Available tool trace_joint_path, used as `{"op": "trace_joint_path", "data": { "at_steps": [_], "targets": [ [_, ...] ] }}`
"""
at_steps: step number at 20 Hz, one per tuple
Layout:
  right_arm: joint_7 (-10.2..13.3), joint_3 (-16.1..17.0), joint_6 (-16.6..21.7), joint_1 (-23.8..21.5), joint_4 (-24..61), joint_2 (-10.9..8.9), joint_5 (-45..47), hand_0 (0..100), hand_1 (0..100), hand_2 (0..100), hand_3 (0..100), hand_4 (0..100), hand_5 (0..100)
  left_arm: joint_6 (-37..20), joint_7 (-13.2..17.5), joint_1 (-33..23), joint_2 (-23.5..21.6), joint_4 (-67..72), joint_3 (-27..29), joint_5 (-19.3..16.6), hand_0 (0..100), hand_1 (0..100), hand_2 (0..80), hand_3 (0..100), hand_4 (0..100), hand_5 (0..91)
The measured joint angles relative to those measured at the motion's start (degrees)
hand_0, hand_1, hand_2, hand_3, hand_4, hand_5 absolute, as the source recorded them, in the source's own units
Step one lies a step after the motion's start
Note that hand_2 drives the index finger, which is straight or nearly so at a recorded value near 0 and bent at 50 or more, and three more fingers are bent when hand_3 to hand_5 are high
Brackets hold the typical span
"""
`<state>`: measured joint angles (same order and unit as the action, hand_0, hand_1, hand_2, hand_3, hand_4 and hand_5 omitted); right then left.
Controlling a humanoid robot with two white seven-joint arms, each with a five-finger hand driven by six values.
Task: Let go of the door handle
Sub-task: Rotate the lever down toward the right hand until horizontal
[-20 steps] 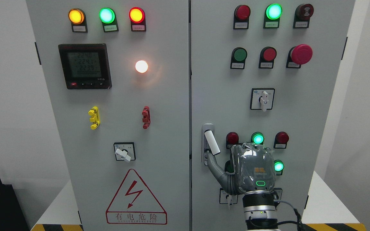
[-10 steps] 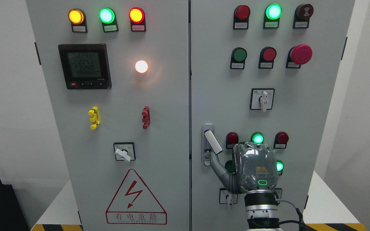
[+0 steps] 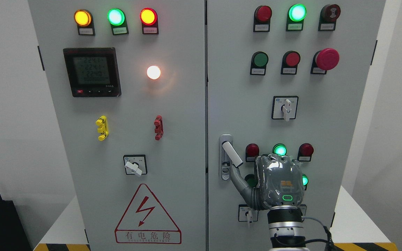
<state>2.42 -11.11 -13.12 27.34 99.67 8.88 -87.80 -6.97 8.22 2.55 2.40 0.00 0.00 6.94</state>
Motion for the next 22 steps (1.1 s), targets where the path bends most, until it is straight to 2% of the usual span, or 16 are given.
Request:
{"op": "trace_joint_path", "data": {
  "at_steps": [22],
  "targets": [
    [0.0, 1.0, 0.2, 0.2, 0.4, -0.07, 0.0, 38, 11, 95, 100, 91, 94, 0.0, 0.0, 0.0, 0.0, 0.0, 0.0, 0.0, 12, 39, 0.0, 0, 0, 0.0]
  ]
}}
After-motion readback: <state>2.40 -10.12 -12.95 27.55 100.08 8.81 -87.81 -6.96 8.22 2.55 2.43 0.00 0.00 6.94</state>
